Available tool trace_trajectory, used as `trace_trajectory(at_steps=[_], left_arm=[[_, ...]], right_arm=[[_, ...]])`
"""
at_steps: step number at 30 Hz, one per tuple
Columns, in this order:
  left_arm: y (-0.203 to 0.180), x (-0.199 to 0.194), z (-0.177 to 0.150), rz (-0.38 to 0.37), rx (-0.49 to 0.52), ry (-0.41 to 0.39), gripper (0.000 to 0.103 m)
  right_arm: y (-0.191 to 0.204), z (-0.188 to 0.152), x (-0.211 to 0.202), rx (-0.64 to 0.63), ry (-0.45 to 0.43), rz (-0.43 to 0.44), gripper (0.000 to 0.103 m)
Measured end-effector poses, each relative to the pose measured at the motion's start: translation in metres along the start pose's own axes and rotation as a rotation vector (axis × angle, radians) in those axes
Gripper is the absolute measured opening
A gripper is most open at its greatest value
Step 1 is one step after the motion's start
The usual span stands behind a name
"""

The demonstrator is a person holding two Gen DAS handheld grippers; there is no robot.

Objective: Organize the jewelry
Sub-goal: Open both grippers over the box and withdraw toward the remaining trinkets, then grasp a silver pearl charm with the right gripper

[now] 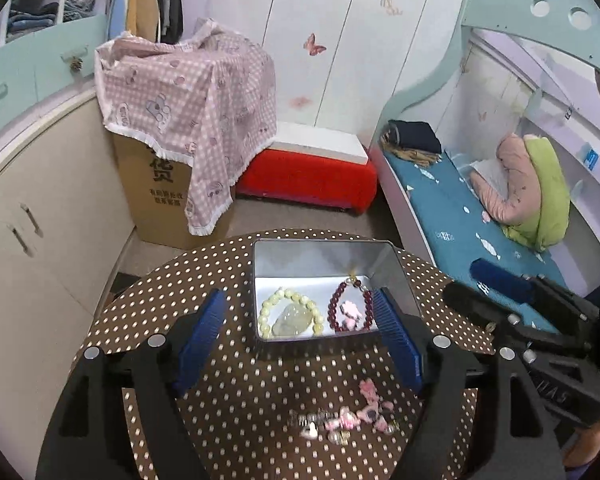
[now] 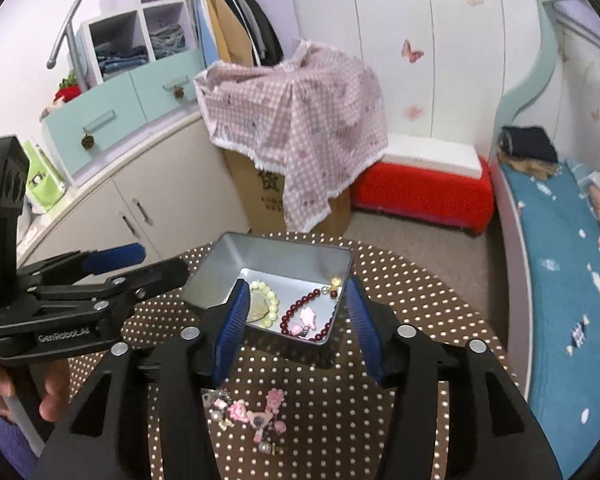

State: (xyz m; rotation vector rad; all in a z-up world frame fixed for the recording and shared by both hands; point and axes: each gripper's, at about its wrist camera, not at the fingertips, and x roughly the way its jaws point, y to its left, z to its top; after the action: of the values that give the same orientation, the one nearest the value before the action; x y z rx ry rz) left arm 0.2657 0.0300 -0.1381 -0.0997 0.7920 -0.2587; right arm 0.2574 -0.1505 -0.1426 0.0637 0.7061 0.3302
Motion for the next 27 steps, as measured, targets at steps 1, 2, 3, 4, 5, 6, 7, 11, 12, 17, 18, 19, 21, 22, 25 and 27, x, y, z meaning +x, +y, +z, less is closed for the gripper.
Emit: trace_trajectory(at_steps=[1,2,3,4,5,6,7,11,12,17,18,19,21,22,25,27], left_arm=[[-0.001,-0.006,-0.003,-0.001,-0.004,-0.011,0.074],[-0.001,-0.014,-0.008,0.001,-0.007,-0.023,0.074],[-0.001,-0.019,-0.012,0.005,-0.008,-0.031,0.074],[-0.001,-0.025,-0.016,0.011,-0.009,-0.038,0.074],[-0.001,-0.029,-0.02,0.02,-0.008,-0.043,0.074],[-0.001,-0.034,-0.026,0.032,-0.007,-0.05,0.074],[-0.001,-0.038,-0.031,0.041,-0.01,-0.056,0.074],[-0.002,-0.046,-0.055,0.053,-0.02,-0.06,0.074],[-0.002,-0.046,-0.062,0.054,-0.021,-0.055,0.074],[-0.003,-0.035,-0.094,0.032,-0.037,-0.006,0.074],[-0.004,-0.033,-0.098,0.029,-0.04,0.0,0.074],[-0.005,-0.029,-0.104,0.025,-0.043,0.014,0.074],[-0.006,-0.02,-0.113,0.029,-0.046,0.047,0.074],[-0.005,-0.015,-0.117,0.037,-0.042,0.059,0.074],[-0.005,-0.004,-0.127,0.047,-0.033,0.092,0.074],[-0.004,0.001,-0.132,0.059,-0.03,0.107,0.074]], right_arm=[[0.001,0.0,-0.007,-0.005,-0.011,-0.001,0.053],[0.003,-0.003,-0.015,-0.01,-0.022,-0.004,0.054],[0.004,-0.005,-0.022,-0.013,-0.028,-0.009,0.055],[0.005,-0.009,-0.028,-0.017,-0.034,-0.013,0.055],[0.005,-0.012,-0.032,-0.02,-0.038,-0.016,0.055],[0.007,-0.018,-0.039,-0.028,-0.04,-0.026,0.055],[0.008,-0.022,-0.042,-0.033,-0.042,-0.034,0.055],[0.007,-0.045,-0.054,-0.031,-0.033,-0.056,0.055],[0.007,-0.05,-0.055,-0.031,-0.028,-0.058,0.055],[0.0,-0.081,-0.053,-0.009,0.011,-0.079,0.055],[-0.001,-0.087,-0.05,-0.007,0.022,-0.08,0.055],[-0.002,-0.094,-0.048,-0.007,0.034,-0.083,0.055],[-0.002,-0.104,-0.041,-0.002,0.058,-0.082,0.055],[-0.001,-0.11,-0.036,-0.002,0.077,-0.076,0.055],[0.002,-0.123,-0.02,-0.011,0.12,-0.075,0.055],[0.007,-0.129,-0.009,-0.018,0.142,-0.067,0.055]])
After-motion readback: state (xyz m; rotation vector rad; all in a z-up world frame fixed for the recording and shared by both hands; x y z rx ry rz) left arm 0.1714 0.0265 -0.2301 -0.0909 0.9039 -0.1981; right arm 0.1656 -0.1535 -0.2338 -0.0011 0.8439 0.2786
